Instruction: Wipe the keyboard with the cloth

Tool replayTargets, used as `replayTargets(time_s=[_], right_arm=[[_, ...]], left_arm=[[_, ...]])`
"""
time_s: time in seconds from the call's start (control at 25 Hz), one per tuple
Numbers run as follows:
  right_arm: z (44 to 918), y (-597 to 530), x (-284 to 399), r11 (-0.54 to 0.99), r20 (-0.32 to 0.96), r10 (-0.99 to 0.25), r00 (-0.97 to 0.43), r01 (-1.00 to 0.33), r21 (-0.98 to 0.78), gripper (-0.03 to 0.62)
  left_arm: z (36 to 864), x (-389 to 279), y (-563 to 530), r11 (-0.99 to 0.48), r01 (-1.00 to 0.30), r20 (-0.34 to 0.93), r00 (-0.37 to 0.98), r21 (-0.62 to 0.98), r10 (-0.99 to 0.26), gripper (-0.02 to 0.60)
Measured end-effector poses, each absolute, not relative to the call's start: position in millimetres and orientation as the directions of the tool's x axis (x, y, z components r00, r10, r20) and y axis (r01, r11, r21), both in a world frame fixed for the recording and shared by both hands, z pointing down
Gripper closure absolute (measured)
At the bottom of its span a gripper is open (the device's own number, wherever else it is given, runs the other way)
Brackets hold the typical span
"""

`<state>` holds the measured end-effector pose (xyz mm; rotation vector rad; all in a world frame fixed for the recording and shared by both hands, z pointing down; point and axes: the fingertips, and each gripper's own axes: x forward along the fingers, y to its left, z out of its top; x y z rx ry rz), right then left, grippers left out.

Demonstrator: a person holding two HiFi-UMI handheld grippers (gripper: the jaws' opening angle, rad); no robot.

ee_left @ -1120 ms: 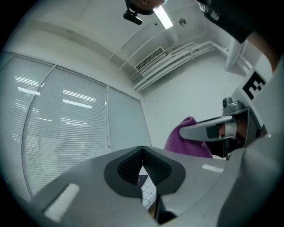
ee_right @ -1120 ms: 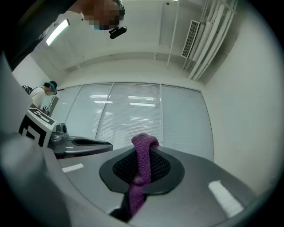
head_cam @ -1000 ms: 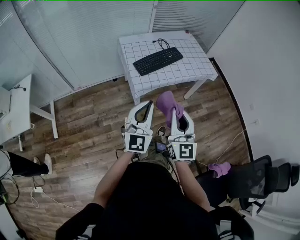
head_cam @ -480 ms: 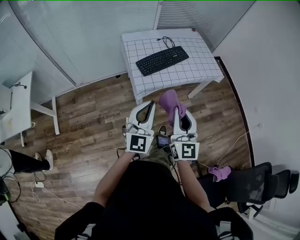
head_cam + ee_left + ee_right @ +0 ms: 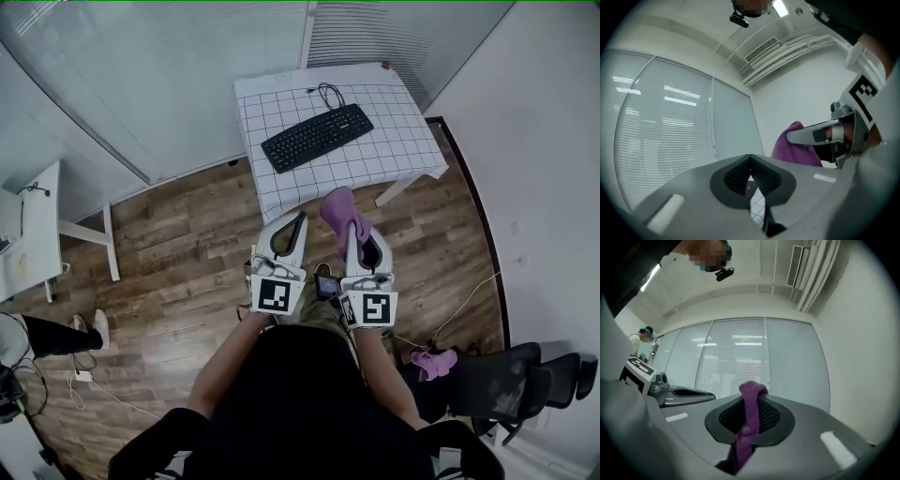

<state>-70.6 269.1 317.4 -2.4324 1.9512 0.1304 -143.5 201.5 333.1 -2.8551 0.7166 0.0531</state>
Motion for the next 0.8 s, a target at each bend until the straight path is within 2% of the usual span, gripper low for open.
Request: replayTargets(time_s=[0.4, 0.8], right_arm=[[314.4, 225.2, 12.9, -0.163, -0.066, -0.984, 0.164, -0.986, -0.014, 0.559], [325.1, 185.8, 92.2, -0.046, -0.028, -0.998, 0.047, -0.998, -0.035, 0.559]], left_arm=[[330.5, -70.3, 165.7, -0.835, -0.515, -0.038, 0.855, -0.196, -0.518, 0.583], [341.3, 10.1, 135.7, -0.809, -0.548, -0.005, 0.829, -0.212, -0.559, 0.582]])
